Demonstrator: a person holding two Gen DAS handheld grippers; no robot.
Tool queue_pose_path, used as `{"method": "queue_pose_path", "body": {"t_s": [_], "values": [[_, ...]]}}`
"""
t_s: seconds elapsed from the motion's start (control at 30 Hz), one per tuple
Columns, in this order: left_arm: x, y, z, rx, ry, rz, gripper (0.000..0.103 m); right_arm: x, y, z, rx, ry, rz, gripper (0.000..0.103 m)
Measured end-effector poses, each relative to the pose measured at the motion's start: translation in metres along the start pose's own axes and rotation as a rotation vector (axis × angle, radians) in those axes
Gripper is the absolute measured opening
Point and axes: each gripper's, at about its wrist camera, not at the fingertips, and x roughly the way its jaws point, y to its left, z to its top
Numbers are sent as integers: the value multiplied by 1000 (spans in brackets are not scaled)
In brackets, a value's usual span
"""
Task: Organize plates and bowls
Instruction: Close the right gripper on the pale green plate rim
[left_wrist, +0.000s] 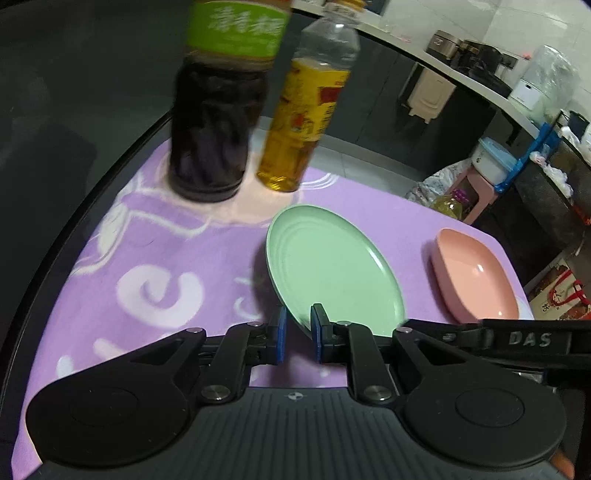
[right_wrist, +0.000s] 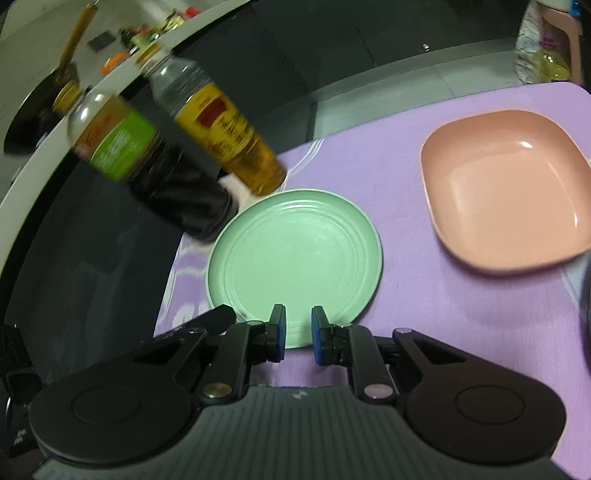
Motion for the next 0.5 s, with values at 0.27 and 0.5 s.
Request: {"method": "queue_pose_path", "body": {"t_s": [0.27,0.5], "values": [[13,17,-1,-65,46,20,12,10,-26,15,133,-2,-57,34],[21,19,-2,-57,61,16,13,31,-29,23,119,2,-46,31]]}}
